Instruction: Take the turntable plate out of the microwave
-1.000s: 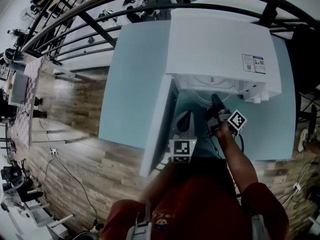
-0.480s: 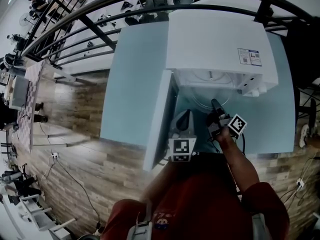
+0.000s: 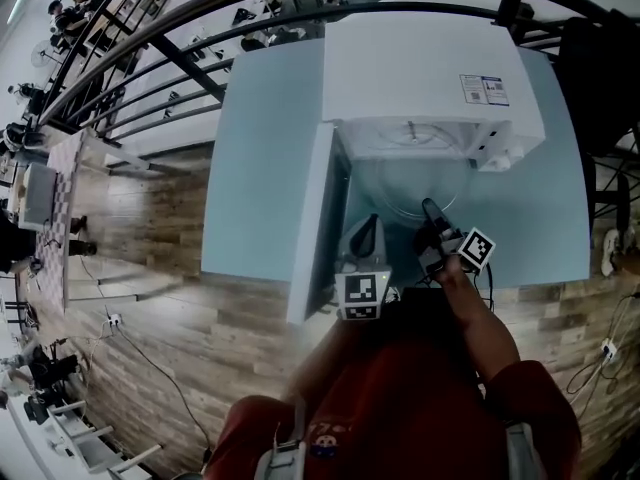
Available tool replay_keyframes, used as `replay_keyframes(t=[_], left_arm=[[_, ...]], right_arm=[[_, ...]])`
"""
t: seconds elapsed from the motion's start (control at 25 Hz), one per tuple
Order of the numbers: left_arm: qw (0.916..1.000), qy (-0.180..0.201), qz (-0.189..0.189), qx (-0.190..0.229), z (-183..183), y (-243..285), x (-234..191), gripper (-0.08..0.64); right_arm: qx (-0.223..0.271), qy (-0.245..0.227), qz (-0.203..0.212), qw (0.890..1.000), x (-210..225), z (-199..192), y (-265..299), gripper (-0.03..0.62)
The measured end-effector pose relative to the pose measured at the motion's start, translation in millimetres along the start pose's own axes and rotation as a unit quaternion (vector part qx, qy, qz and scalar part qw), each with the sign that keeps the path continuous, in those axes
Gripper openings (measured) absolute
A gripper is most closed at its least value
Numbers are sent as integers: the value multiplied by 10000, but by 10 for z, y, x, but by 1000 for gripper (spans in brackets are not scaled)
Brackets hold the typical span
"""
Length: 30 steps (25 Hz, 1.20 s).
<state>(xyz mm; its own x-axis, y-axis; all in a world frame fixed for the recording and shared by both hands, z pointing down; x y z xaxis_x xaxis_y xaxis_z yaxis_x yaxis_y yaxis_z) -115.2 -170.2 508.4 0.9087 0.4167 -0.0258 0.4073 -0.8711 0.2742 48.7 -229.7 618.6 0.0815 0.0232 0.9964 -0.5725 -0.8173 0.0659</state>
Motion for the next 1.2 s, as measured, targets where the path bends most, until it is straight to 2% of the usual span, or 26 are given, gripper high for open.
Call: replay_keyframes(t=[0.16,0.8,1.0,1.2], left_arm=[[10000,-8,-10,2,-49,-98,53,0],[9997,-68,-238,14,-182,-439,338,0],[9998,-58,-186,-2,-225,-552,461,0],[9999,17,-95,94,-213,-676,635,0]], right_arm=[[44,-132,83,9999,-73,-5,-114,28],[64,-53,408,9991,-130,-242,-770,32],[82,30,473,9988,-156,-268,-1030,32],[41,-82,463,9989,-149,-265,-1353,32]])
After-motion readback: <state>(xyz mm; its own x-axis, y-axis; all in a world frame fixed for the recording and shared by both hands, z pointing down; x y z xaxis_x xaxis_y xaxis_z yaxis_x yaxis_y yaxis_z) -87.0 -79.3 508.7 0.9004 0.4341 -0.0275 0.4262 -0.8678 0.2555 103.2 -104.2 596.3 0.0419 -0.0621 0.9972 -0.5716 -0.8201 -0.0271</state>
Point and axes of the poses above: the fingertips, and each gripper's own axes: y forward along the fingers, x to its right, z out of its top, the point moved 5 cm from there along -y, backward along the fingers, and after that the axes turned 6 degrees about -z, right-handed, at the moved point
